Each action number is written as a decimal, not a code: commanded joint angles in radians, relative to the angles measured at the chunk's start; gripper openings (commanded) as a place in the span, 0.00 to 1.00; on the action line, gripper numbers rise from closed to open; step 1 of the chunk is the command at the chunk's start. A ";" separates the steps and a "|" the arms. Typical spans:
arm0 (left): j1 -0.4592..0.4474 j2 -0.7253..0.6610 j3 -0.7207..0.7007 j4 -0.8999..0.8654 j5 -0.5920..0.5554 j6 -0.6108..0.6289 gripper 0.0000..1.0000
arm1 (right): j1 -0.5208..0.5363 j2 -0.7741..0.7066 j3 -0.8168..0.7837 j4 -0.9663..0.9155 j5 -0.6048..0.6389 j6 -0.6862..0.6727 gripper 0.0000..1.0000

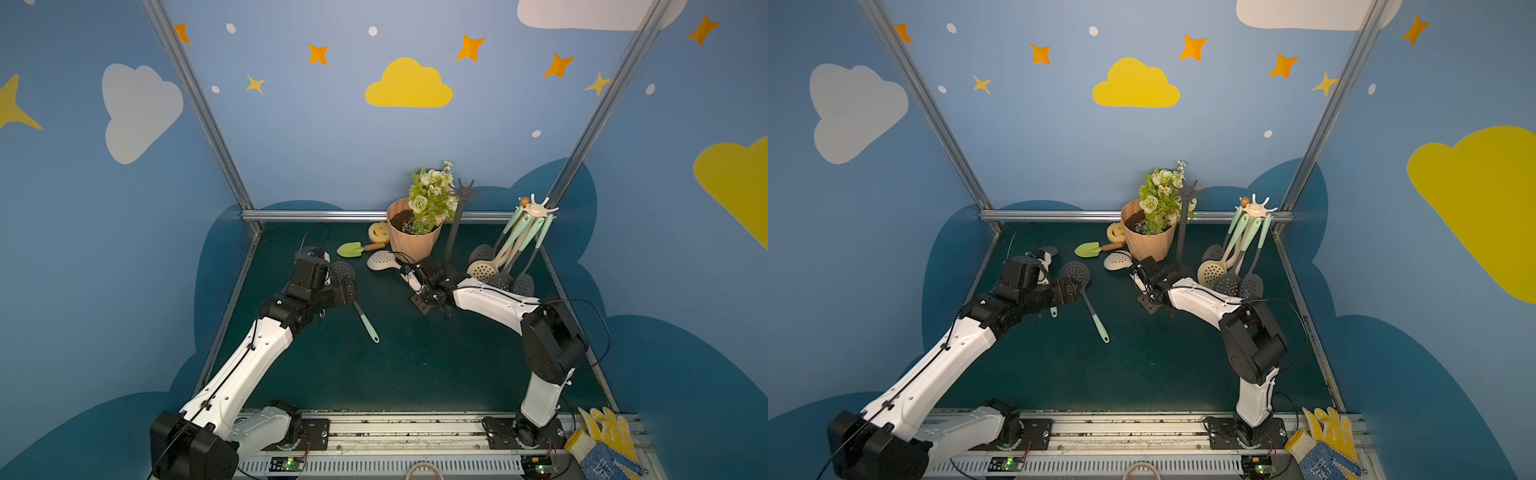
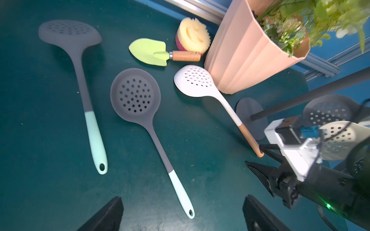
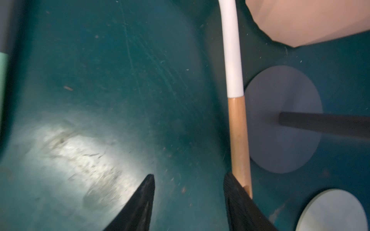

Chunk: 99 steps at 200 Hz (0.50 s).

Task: Hang the skimmer on the kitchen utensil rack
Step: Pick up the skimmer from the center of the board.

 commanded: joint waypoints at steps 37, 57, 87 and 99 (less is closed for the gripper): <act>0.028 -0.037 -0.020 0.044 0.002 0.026 0.95 | -0.041 0.106 0.105 -0.004 0.052 -0.101 0.53; 0.033 -0.047 -0.023 0.050 0.006 0.027 0.95 | -0.051 0.146 0.139 -0.005 0.056 -0.110 0.53; 0.038 -0.051 -0.019 0.049 0.014 0.027 0.95 | -0.068 0.200 0.187 -0.004 0.059 -0.119 0.51; 0.039 -0.050 -0.016 0.048 0.016 0.027 0.95 | -0.072 0.224 0.209 -0.008 0.061 -0.125 0.51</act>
